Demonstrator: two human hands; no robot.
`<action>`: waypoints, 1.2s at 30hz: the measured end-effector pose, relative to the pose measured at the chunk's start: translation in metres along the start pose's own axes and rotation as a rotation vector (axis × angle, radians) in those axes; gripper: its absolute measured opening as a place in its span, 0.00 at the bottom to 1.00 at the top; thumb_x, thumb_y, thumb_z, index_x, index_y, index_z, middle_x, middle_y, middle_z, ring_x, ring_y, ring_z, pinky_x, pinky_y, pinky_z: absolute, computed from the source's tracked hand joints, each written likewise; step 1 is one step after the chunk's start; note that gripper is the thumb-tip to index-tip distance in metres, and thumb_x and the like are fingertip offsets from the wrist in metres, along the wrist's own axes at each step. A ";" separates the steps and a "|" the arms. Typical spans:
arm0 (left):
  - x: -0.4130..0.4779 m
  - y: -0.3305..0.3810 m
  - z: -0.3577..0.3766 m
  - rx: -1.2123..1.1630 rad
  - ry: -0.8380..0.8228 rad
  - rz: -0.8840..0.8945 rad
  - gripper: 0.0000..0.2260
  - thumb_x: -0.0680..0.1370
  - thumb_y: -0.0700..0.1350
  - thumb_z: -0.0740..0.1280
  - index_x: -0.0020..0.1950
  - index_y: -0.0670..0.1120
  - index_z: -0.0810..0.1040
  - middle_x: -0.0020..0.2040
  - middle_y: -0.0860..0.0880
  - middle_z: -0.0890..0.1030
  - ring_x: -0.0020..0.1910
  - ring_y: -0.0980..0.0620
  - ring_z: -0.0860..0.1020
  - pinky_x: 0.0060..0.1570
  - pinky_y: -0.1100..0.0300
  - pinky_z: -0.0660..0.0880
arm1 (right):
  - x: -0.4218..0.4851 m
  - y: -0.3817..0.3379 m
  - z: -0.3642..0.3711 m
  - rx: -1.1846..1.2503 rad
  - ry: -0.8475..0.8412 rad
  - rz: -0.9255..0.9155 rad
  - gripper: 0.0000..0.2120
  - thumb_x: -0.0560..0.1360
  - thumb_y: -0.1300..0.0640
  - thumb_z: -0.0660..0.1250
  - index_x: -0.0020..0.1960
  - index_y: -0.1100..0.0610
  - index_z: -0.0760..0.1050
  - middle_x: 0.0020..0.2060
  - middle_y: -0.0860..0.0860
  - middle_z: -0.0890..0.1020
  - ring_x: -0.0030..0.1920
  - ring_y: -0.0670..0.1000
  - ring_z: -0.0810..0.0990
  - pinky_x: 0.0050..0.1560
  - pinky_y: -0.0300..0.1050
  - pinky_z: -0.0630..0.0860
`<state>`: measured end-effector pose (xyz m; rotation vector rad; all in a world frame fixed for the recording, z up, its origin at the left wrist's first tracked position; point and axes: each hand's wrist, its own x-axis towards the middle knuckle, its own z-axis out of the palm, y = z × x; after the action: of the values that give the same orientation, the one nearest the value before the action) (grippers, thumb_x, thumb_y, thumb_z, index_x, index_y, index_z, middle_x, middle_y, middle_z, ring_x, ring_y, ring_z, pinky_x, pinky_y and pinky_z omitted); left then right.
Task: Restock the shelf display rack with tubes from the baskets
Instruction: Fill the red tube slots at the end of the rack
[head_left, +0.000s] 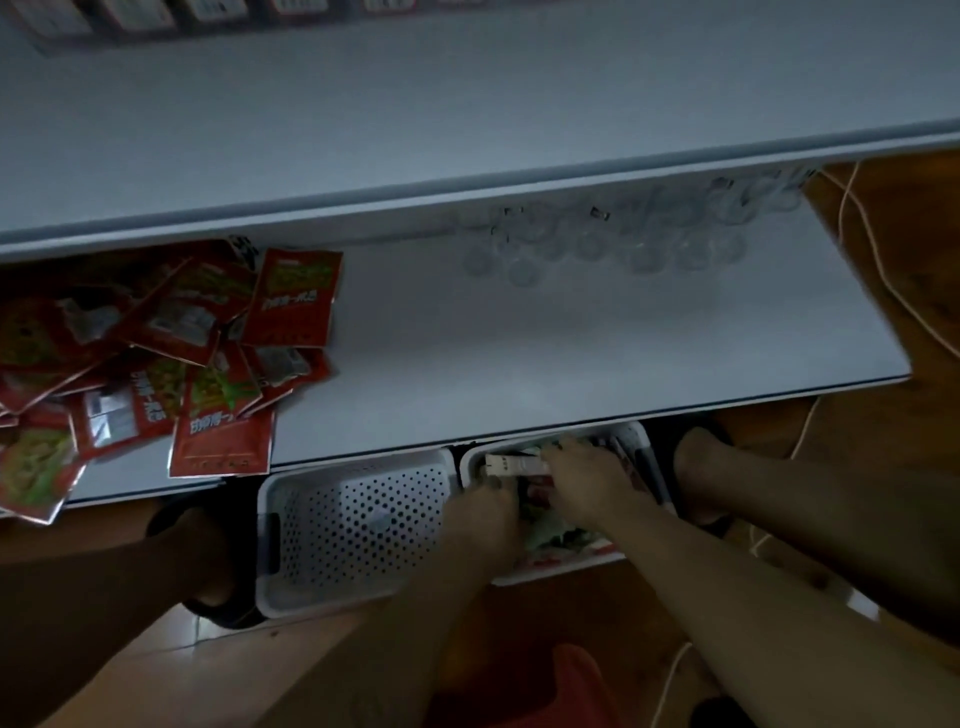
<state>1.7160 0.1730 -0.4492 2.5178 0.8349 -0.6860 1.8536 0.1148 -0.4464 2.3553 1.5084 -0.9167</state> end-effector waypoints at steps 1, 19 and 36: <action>-0.001 0.001 0.006 -0.007 0.009 -0.023 0.25 0.76 0.53 0.65 0.68 0.42 0.66 0.67 0.40 0.69 0.62 0.41 0.73 0.67 0.43 0.66 | 0.004 0.001 0.004 0.024 0.023 -0.008 0.23 0.76 0.53 0.64 0.70 0.53 0.65 0.65 0.55 0.69 0.60 0.58 0.73 0.56 0.52 0.75; 0.019 -0.001 0.018 -0.024 0.107 -0.029 0.28 0.77 0.51 0.62 0.75 0.46 0.59 0.67 0.43 0.66 0.65 0.42 0.66 0.62 0.45 0.68 | 0.014 0.017 0.010 0.130 -0.054 0.048 0.09 0.77 0.55 0.64 0.55 0.56 0.77 0.47 0.56 0.75 0.40 0.55 0.76 0.31 0.42 0.66; 0.042 0.021 0.024 0.118 0.118 0.198 0.24 0.77 0.41 0.61 0.73 0.47 0.63 0.69 0.43 0.68 0.67 0.41 0.63 0.59 0.49 0.65 | -0.003 0.050 -0.009 0.806 -0.058 0.219 0.09 0.69 0.55 0.75 0.39 0.55 0.75 0.40 0.55 0.82 0.40 0.53 0.82 0.39 0.46 0.80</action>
<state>1.7506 0.1637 -0.4879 2.7229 0.5871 -0.5395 1.9003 0.0936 -0.4458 2.8783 0.9119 -1.7533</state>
